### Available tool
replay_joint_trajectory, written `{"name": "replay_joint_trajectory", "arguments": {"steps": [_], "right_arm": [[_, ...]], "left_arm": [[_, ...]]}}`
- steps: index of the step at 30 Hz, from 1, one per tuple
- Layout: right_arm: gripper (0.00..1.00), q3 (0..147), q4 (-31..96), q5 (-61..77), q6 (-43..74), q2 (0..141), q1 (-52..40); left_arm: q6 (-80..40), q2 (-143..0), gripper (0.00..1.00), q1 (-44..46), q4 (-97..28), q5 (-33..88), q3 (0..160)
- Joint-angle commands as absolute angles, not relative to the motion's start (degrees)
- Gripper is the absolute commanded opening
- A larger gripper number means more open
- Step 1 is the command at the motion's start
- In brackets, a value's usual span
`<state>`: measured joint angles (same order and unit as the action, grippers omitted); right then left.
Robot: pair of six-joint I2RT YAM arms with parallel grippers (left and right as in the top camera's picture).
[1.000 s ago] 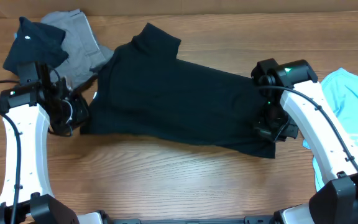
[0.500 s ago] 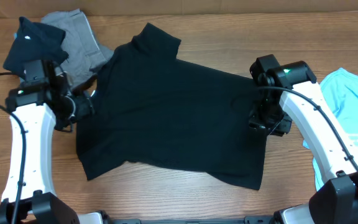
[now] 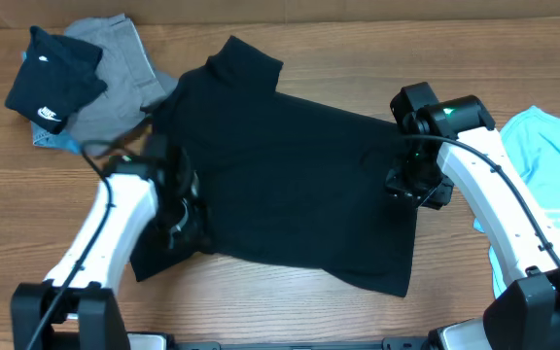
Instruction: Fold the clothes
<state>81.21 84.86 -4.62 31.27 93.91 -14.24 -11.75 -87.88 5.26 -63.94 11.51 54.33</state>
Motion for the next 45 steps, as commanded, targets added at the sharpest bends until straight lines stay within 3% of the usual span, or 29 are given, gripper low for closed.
{"name": "replay_joint_trajectory", "arguments": {"steps": [1,3,6,7,12,18,23,25,27,32,35,38,39,45], "right_arm": [[0.47,81.3,84.33,-4.36,31.24,92.86,-14.11],[0.47,81.3,83.96,-4.36,31.24,92.86,-14.11],[0.48,81.3,83.61,-4.36,31.22,92.86,-14.11],[0.48,81.3,83.61,-4.38,31.22,92.86,-14.11],[0.48,81.3,82.91,-4.38,31.2,92.86,-14.11],[0.48,81.3,82.35,-4.38,31.2,92.86,-14.11],[0.48,81.3,83.29,-4.38,31.0,92.86,-14.11],[0.48,81.3,82.89,-4.38,31.0,92.86,-14.11],[0.49,81.3,82.46,-4.38,31.0,92.86,-14.11],[0.49,81.3,82.32,-4.38,31.0,92.86,-14.11],[0.48,81.3,82.39,-4.38,31.0,92.86,-14.11],[0.5,81.3,82.81,-4.38,31.0,92.86,-14.11],[0.52,81.3,82.81,-4.38,31.0,92.86,-14.11],[0.52,81.3,82.26,-4.4,29.71,92.86,-14.11]], "left_arm": [[-19.42,-87.99,0.57,5.17,-59.29,10.11,47.31],[-20.69,-87.99,0.51,5.17,-55.11,10.09,44.21],[-21.08,-87.99,0.12,5.15,-52.82,10.15,43.44],[-21.08,-87.99,0.04,5.17,-53.25,10.48,44.18],[-21.06,-87.99,0.04,5.17,-54.74,9.26,51.75],[-19.68,-88.14,0.04,5.28,-43.27,7.09,56.18],[-18.55,-88.29,0.25,5.28,-52.05,11.4,56.07],[-16.56,-88.29,0.49,5.28,-56.86,11.38,55.99],[-16.29,-88.29,0.63,5.28,-60.45,10.26,55.48],[-16.99,-88.31,0.7,5.28,-56.53,8.19,48.88],[-18.48,-88.4,0.58,5.28,-49.82,8.54,43.81],[-19.75,-88.4,0.09,5.28,-49.43,9.43,42.48],[-19.75,-88.38,0.04,5.28,-49.91,9.78,42.72],[-18.5,-88.38,0.04,5.28,-56.34,11.49,53.8]]}}
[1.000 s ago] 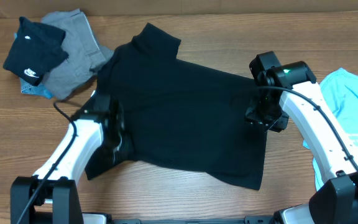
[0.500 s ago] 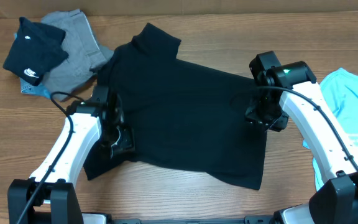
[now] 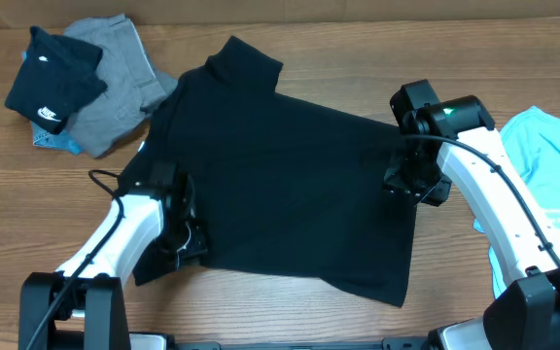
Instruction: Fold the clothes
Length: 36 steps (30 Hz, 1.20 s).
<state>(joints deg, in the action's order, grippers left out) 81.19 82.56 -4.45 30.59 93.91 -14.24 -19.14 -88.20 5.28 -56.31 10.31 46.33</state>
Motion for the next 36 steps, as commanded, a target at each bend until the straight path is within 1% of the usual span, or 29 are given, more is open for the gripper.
{"name": "replay_joint_trajectory", "arguments": {"steps": [1,3,4,5,6,7,8,9,10,11,12,13,17,20,23,26,28,32,34,35,36], "right_arm": [[0.52,81.3,82.08,-4.4,29.71,92.86,-14.11],[0.52,81.3,81.62,-4.4,29.71,92.86,-14.11],[0.53,81.3,81.36,-4.38,29.74,92.86,-14.11],[0.52,81.3,81.3,-4.38,29.74,92.86,-14.11],[0.52,81.3,81.32,-4.36,29.74,92.86,-14.11],[0.53,81.3,81.32,-4.36,29.74,92.86,-14.11],[0.53,81.3,81.36,-4.36,29.74,92.86,-14.11],[0.53,81.3,81.45,-4.36,29.74,92.86,-14.11],[0.53,81.3,81.54,-4.36,29.74,92.86,-14.11],[0.54,81.3,81.69,-4.38,29.74,92.86,-14.11],[0.58,81.3,81.78,-4.38,29.74,92.86,-14.11],[0.6,81.3,81.89,-4.36,29.74,92.86,-14.11],[0.61,81.3,81.87,-4.36,29.76,92.86,-14.11],[0.61,81.3,81.58,-4.36,29.76,92.86,-14.11],[0.61,81.3,81.32,-4.36,29.78,92.86,-14.11],[0.62,81.28,80.73,-4.36,29.78,92.86,-14.11],[0.62,81.25,80.6,-4.29,30.02,92.9,-14.11],[0.62,80.95,80.62,-2.9,29.95,92.9,-14.11],[0.62,80.55,80.62,-2.61,29.98,92.9,-14.11],[0.62,80.27,80.62,-2.61,29.98,92.9,-14.11],[0.62,79.94,80.55,-2.61,29.98,92.9,-14.11]], "left_arm": [[-17.76,-88.38,0.04,5.28,-54.83,11.46,55.81],[-16.12,-88.38,0.04,5.3,-48.82,11.35,58.11],[-14.72,-88.4,0.04,5.3,-40.12,9.67,58.39],[-14.44,-88.42,0.05,5.3,-36.86,8.73,58.28],[-14.02,-88.55,0.08,5.3,-34.15,8.34,58.24],[-13.65,-88.71,0.17,5.3,-32.05,8.4,58.24],[-13.67,-88.77,0.4,5.3,-30.52,8.45,58.24],[-13.69,-88.77,0.52,5.3,-30.15,8.6,58.24],[-13.69,-88.75,0.57,5.3,-30.55,8.71,58.24],[-13.69,-88.75,0.59,5.3,-31.75,9.3,58.26],[-13.65,-88.75,0.6,5.3,-33.67,10.09,58.26],[-13.63,-88.75,0.6,5.3,-35.7,10.17,58.26],[-10.0,-88.77,0.56,5.3,-45.84,8.51,58.17],[-8.25,-88.77,0.54,5.32,-48.58,5.87,56.88],[-7.7,-88.79,0.54,5.74,-46.0,5.34,53.52],[-8.23,-88.79,0.53,6.09,-39.72,5.04,49.63],[-9.54,-88.79,0.53,6.07,-36.1,2.39,48.01],[-10.39,-88.82,0.52,6.09,-33.06,-3.42,47.4],[-10.24,-88.82,0.45,6.07,-32.53,-3.6,47.4],[-10.26,-88.82,0.36,6.02,-32.53,-3.6,47.4],[-10.26,-88.82,0.22,6.02,-32.73,-3.6,47.4]]}}
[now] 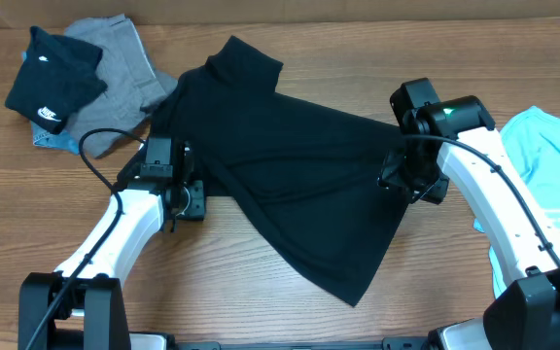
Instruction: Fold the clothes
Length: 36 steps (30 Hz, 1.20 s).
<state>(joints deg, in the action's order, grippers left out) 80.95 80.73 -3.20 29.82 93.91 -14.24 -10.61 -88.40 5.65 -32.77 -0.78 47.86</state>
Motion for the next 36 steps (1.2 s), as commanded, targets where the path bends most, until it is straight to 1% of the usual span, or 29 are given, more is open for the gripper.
{"name": "replay_joint_trajectory", "arguments": {"steps": [1,2,5,8,10,11,13,14,16,21,22,26,27,29,30,33,36], "right_arm": [[0.62,79.46,80.31,-2.59,29.98,92.9,-14.11],[0.62,78.7,79.94,-2.39,29.98,92.9,-14.11],[0.64,76.07,79.0,-1.48,29.98,92.9,-14.02],[0.64,72.6,77.12,0.19,29.98,92.9,-13.1],[0.64,70.67,75.99,1.76,29.95,92.9,-11.97],[0.64,69.67,75.22,2.76,29.93,92.9,-11.22],[0.64,68.25,74.02,3.86,29.93,92.9,-10.17],[0.64,67.72,73.45,4.47,29.93,92.9,-9.74],[0.64,67.42,73.08,4.86,29.93,92.9,-9.28],[0.64,67.4,73.1,5.06,29.91,92.9,-9.26],[0.64,67.4,73.08,5.06,29.91,92.9,-9.26],[0.65,67.4,73.25,5.08,29.69,92.9,-9.26],[0.65,67.4,73.36,5.08,29.65,92.9,-9.26],[0.65,67.4,73.65,5.08,29.5,92.9,-9.26],[0.65,67.37,73.76,5.15,29.5,92.9,-9.26],[0.66,66.7,73.47,5.26,29.52,92.9,-9.26],[0.66,65.06,72.18,5.78,29.54,92.9,-9.26]], "left_arm": [[-10.28,-88.82,0.11,6.02,-33.21,-3.6,47.42],[-10.35,-88.82,0.04,6.02,-34.28,-3.57,47.51],[-10.52,-88.71,0.04,5.61,-40.12,-3.99,49.3],[-10.52,-88.25,0.04,4.21,-49.43,-7.86,54.33],[-10.66,-87.92,0.04,3.07,-53.56,-7.75,58.04],[-10.68,-87.77,0.07,2.63,-53.87,-4.67,59.35],[-8.62,-87.72,0.29,2.42,-52.07,3.11,60.73],[-8.03,-87.72,0.36,2.66,-50.43,6.39,60.71],[-8.1,-88.05,0.38,3.64,-47.42,9.37,60.03],[-8.16,-92.09,0.34,9.26,-41.01,6.74,56.8],[-8.29,-93.45,0.32,10.22,-40.27,5.43,56.53],[-10.35,-99.18,0.28,12.6,-38.63,-0.23,56.51],[-10.52,-100.31,0.25,12.82,-38.52,-0.91,56.51],[-10.57,-102.52,0.16,12.88,-38.5,-1.76,56.51],[-10.76,-103.37,0.15,12.88,-38.68,-2.39,56.51],[-12.62,-103.83,0.04,12.82,-40.34,-4.86,56.55],[-14.55,-102.35,0.04,12.69,-43.88,-7.92,57.58]]}}
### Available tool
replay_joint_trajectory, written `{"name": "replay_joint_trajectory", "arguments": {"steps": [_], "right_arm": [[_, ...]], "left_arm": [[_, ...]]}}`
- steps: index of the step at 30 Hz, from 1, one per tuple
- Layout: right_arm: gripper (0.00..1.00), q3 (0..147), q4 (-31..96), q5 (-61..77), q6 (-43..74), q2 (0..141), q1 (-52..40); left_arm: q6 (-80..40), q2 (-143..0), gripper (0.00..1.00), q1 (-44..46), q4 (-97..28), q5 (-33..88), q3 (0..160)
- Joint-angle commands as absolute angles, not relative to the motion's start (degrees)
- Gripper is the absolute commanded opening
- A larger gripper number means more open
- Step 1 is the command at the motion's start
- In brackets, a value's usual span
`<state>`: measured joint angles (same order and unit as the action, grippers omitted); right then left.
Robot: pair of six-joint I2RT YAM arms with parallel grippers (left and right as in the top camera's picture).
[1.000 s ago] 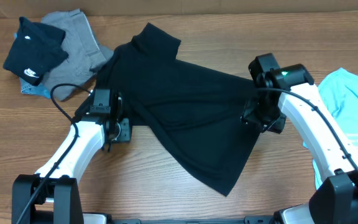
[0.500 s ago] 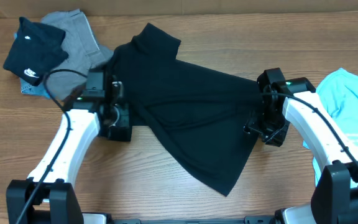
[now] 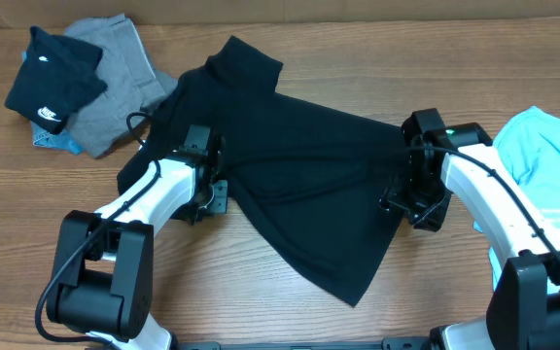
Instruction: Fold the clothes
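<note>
A black t-shirt (image 3: pixel 299 165) lies across the middle of the table, collar toward the back left. Its lower left part is drawn in, so the bottom runs to a point near the front (image 3: pixel 353 292). My left gripper (image 3: pixel 212 194) sits at the shirt's left edge, shut on the fabric there. My right gripper (image 3: pixel 403 201) is at the shirt's right edge. Creases in the cloth run toward it and it looks shut on that edge, though its fingers are mostly hidden under the wrist.
A pile at the back left holds a folded dark garment with a white logo (image 3: pixel 52 78) on top of a grey garment (image 3: pixel 120 68). A light blue shirt (image 3: pixel 547 165) lies at the right edge. Bare wooden table (image 3: pixel 212 292) runs along the front.
My left gripper has moved right and a little back, further against the shirt's left edge. My right gripper has moved slightly toward the front along the right edge. The shirt's outline has hardly changed.
At first the shirt lay nearly flat, my left gripper on its lower left corner and my right at its right edge. The left gripper then sat slightly nearer the front. Later that corner was drawn up and inward, leaving a pointed bottom. Now both grippers sit closer in.
</note>
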<state>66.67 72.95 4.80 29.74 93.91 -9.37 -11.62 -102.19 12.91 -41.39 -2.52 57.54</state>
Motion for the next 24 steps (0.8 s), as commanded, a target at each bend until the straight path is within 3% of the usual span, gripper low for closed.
{"name": "replay_joint_trajectory", "arguments": {"steps": [1,9,13,18,21,24], "right_arm": [[0.66,63.68,71.11,6.81,29.52,92.9,-9.26],[0.67,60.07,69.73,8.73,29.56,92.9,-9.26],[0.77,57.63,68.62,11.75,30.06,92.9,-9.26],[0.81,51.05,64.86,16.51,34.22,92.9,-9.26],[0.73,46.17,62.0,23.62,34.11,92.9,-9.37],[0.65,43.29,60.12,27.68,33.17,92.9,-9.37]], "left_arm": [[-14.55,-100.86,0.04,12.67,-45.45,-8.4,58.61],[-17.82,-90.41,0.04,12.51,-53.41,-18.48,63.99],[-17.8,-87.66,0.04,11.53,-52.99,-21.06,64.16],[-16.45,-87.88,0.21,10.9,-53.17,-15.33,63.86],[-16.25,-87.88,0.42,10.9,-53.19,-12.56,63.86],[-16.25,-88.01,0.51,10.9,-53.17,-11.7,63.86]]}}
